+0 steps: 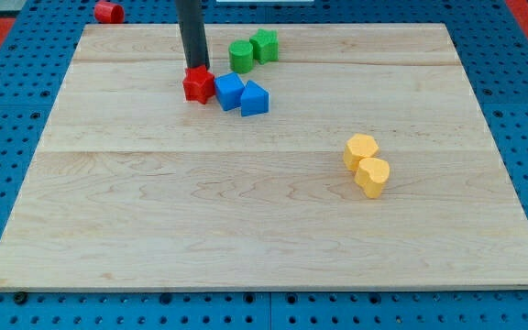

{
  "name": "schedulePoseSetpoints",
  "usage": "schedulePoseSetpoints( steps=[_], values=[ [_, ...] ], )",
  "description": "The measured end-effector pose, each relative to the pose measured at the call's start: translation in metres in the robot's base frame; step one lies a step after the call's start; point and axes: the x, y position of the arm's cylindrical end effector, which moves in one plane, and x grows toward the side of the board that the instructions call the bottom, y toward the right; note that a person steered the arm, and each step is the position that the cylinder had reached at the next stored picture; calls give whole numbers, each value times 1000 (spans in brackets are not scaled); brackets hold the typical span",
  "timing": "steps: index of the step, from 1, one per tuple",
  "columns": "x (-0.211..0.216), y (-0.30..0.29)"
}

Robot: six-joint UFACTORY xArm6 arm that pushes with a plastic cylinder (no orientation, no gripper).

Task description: Slide the red star closer to the yellow hexagon

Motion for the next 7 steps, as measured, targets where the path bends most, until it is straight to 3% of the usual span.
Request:
schedulePoseSetpoints(
  steps=[1, 3, 4, 5, 6, 7],
  values=[
    [48, 0],
    [91, 0],
    [96, -69],
    [99, -92],
    [134, -32],
    [134, 24]
  ],
)
